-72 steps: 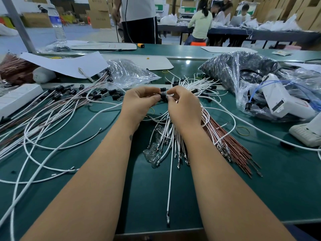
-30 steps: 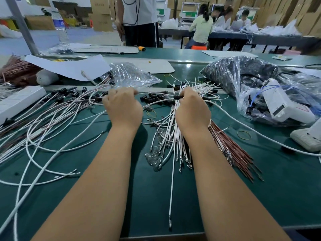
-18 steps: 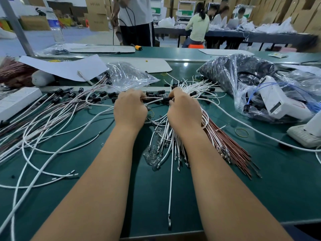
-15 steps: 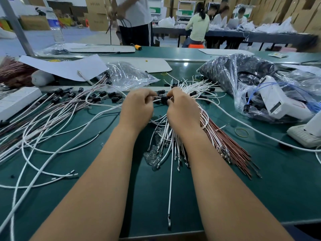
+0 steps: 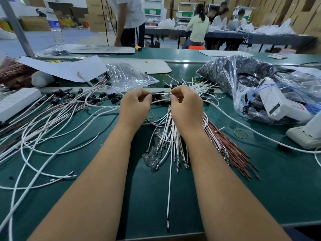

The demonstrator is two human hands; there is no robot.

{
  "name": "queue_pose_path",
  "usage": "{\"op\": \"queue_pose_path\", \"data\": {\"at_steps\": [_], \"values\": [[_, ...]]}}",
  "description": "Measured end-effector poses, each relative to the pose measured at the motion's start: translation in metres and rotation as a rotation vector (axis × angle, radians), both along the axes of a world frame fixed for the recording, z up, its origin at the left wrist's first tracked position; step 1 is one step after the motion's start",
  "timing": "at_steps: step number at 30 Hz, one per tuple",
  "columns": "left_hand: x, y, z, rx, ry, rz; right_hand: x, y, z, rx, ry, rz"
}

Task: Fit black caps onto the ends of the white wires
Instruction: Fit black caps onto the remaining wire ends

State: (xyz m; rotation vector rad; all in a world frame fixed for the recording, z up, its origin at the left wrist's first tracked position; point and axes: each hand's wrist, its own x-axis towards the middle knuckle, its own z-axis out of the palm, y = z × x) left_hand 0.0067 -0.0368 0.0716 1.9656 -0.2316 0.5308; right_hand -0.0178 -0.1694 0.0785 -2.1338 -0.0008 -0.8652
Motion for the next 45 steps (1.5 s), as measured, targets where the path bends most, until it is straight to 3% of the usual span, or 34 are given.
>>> {"op": "queue_pose_path", "data": {"at_steps": [10,16,22,26,32,38,42,45], "values": [[-0.001,0.002,0.001,-0.082,0.03,-0.014,0.0,0.0,0.001,0.127,-0.079,0.044],[-0.003,0.001,0.005,-0.076,-0.111,-0.042,0.001,0.0,0.003,0.295,-0.107,0.066],[-0.005,-0.004,0.006,0.014,-0.195,-0.061,0.001,0.003,0.0,0.206,-0.115,0.088],[-0.007,-0.008,0.005,-0.009,-0.146,-0.086,0.001,0.004,0.0,0.187,-0.108,0.103],[-0.008,-0.006,0.007,-0.212,-0.042,-0.155,0.0,0.007,0.002,0.234,-0.05,0.151],[-0.009,-0.006,0.011,-0.211,0.011,-0.25,0.0,0.01,0.003,0.233,0.036,0.201],[-0.009,-0.007,0.01,-0.23,0.063,-0.311,0.001,0.008,0.008,0.356,0.082,0.181],[-0.012,-0.013,0.003,-0.216,0.042,-0.248,0.002,0.004,0.009,0.205,0.18,0.115]]}}
